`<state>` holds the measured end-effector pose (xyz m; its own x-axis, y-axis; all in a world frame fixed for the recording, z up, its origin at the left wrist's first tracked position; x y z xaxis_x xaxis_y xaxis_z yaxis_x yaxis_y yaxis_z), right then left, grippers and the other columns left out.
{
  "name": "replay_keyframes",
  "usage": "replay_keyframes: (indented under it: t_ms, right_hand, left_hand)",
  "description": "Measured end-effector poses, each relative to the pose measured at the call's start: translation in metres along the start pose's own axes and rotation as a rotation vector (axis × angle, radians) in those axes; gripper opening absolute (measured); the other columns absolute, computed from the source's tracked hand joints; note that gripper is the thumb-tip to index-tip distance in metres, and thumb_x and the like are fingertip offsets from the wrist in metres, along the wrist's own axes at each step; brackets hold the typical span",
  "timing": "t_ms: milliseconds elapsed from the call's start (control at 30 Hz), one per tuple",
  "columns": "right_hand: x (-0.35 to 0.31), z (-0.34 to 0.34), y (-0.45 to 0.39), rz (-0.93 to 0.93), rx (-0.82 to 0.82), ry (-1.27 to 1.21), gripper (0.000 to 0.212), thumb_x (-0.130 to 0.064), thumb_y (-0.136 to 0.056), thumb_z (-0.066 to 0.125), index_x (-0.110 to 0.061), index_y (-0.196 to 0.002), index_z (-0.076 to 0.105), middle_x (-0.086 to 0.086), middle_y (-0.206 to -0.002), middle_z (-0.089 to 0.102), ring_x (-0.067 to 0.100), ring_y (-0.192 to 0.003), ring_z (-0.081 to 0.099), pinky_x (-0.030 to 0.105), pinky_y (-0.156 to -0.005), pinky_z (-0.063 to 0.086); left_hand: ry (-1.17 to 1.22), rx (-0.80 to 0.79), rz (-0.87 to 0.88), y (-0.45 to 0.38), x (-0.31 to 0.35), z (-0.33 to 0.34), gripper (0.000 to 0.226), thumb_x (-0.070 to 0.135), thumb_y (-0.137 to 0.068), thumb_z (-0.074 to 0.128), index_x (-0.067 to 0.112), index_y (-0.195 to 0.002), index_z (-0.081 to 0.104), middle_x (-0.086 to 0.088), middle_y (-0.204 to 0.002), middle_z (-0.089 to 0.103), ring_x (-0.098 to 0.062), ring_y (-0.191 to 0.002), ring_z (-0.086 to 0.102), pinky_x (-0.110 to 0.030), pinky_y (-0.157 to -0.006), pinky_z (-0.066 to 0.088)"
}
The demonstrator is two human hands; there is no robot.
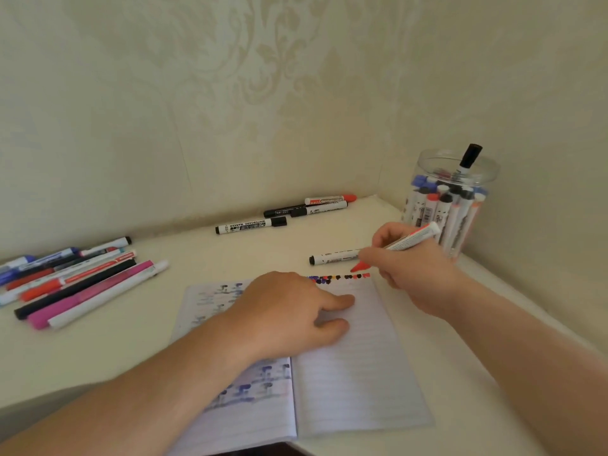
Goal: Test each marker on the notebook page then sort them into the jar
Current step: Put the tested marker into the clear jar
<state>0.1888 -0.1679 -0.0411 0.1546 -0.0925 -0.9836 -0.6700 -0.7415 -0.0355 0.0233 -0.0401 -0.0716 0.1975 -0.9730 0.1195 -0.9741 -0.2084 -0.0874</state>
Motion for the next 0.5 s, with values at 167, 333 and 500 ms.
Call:
replay_keyframes:
  t_ms: [167, 333, 500]
  right_hand:
    - [0.010, 0.022, -0.007, -0.026, 0.056, 0.141, 0.019, -0.004, -0.081, 0.074, -0.009, -0.072, 0.059, 0.008, -0.060, 0.065, 0.010, -0.048, 0.057, 0.026, -0.047, 0.039]
    - [0.018, 0.026, -0.011, 0.010, 0.090, 0.130, 0.024, -0.004, -0.080, 0.075, -0.010, -0.068, 0.056, 0.015, -0.060, 0.068, 0.020, -0.049, 0.058, 0.026, -0.044, 0.043]
    - [0.020, 0.026, -0.014, 0.022, 0.090, 0.138, 0.026, -0.003, -0.079, 0.076, -0.010, -0.065, 0.056, 0.020, -0.062, 0.067, 0.022, -0.050, 0.057, 0.028, -0.045, 0.043]
  left_hand:
    - [-0.030, 0.050, -0.037, -0.001, 0.004, 0.001, 0.049, 0.070, -0.095, 0.034, 0.067, -0.143, 0.036, 0.009, -0.085, 0.063, -0.012, -0.090, 0.058, -0.034, -0.076, 0.034]
    - [0.036, 0.051, -0.053, -0.001, 0.000, 0.004, 0.048, 0.071, -0.093, 0.036, 0.068, -0.141, 0.039, 0.010, -0.090, 0.067, -0.010, -0.092, 0.059, -0.033, -0.077, 0.037]
    - [0.043, 0.059, -0.053, -0.002, -0.001, 0.004, 0.047, 0.070, -0.094, 0.035, 0.069, -0.140, 0.038, 0.011, -0.096, 0.070, -0.010, -0.093, 0.060, -0.032, -0.078, 0.042]
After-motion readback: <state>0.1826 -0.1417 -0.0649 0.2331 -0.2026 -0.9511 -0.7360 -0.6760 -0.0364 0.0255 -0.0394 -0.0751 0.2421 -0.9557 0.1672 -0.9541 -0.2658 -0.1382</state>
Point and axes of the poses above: each hand's wrist, its own y-axis away from the middle knuckle, its own z-axis out of the palm, x = y × z, the point moved 1 cm from there along -y, towards the middle knuckle
